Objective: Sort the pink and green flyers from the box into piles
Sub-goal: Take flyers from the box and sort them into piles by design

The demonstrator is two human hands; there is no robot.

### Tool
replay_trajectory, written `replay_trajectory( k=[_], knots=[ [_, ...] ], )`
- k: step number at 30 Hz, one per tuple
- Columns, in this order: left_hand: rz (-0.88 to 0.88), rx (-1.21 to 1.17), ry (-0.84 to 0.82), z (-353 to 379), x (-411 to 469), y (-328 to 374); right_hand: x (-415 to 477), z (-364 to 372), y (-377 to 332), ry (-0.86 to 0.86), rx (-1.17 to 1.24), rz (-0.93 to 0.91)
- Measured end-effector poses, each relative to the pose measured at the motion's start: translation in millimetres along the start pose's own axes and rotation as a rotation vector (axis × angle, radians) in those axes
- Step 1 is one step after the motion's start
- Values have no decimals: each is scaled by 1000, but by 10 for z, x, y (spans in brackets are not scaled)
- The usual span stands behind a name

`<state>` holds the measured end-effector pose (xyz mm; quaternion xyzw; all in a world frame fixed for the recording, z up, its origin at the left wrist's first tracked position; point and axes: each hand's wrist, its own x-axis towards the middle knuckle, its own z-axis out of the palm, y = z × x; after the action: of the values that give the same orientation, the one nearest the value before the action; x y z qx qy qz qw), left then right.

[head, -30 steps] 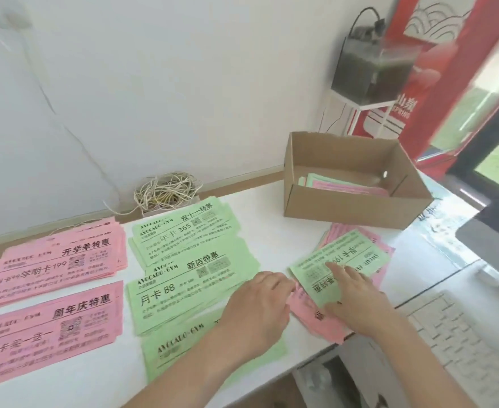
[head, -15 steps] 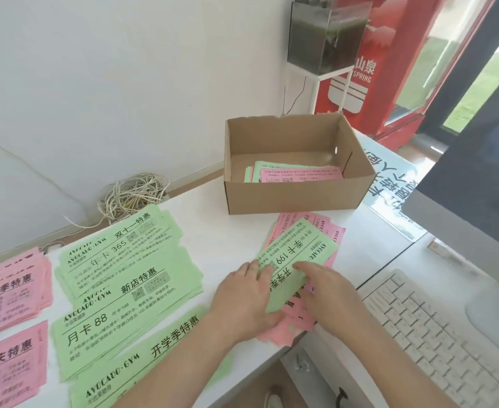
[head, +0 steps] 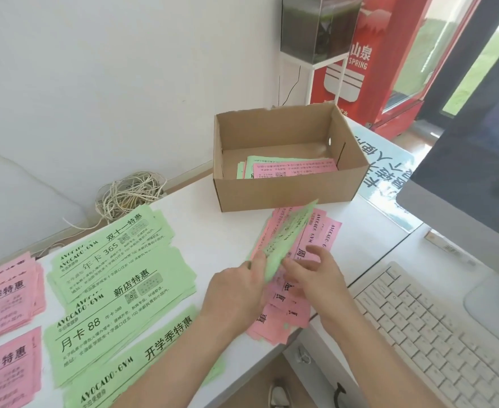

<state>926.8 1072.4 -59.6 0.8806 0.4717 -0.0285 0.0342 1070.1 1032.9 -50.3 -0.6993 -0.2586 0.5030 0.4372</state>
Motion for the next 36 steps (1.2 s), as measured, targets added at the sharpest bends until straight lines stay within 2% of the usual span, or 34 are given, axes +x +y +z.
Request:
replay_trajectory(
  k=[3, 6, 8, 11, 12, 13, 15, 16, 17, 20, 23, 26, 30, 33, 36],
  knots=[
    [71, -3, -7, 23, -122, 82, 60, 42, -47, -7, -50, -19],
    [77, -33, -104, 61, -177, 112, 58, 28, -42, -117, -81, -34],
    [106, -63, -234, 61, -193, 106, 58, 27, 6, -116, -229, -106],
    [102, -204, -294, -27, -177, 49, 85, -19, 10, -26, -571, -242],
    [84, -294, -259, -83, -163, 6, 94, -69, -20, -35, -645, -278],
    [55, -369, -155, -131, -143, -55, 102, -138, -80, -79, -681, -293],
    [-17, -440, 171, -272, -92, -201, 131, -297, -239, -239, -729, -273],
    [-72, -489, 270, -347, -58, -286, 145, -361, -324, -328, -755, -260],
    [-139, -588, 276, -427, -21, -373, 164, -405, -399, -400, -770, -247],
    [-290, -1049, 98, -541, 39, -524, 269, -444, -586, -467, -767, -270],
    [-457, -1173, 170, -446, 26, -579, 385, -506, -698, -476, -769, -298],
    [-602, -1194, 234, -279, -26, -582, 495, -617, -692, -456, -841, -256],
    [-666, -1115, 234, -137, -69, -523, 612, -565, -561, -277, -801, -294],
    [-670, -948, 206, -99, -87, -514, 698, -496, -475, -182, -828, -335],
    [-624, -726, 170, -54, -82, -541, 750, -492, -450, -228, -806, -302]
  ],
)
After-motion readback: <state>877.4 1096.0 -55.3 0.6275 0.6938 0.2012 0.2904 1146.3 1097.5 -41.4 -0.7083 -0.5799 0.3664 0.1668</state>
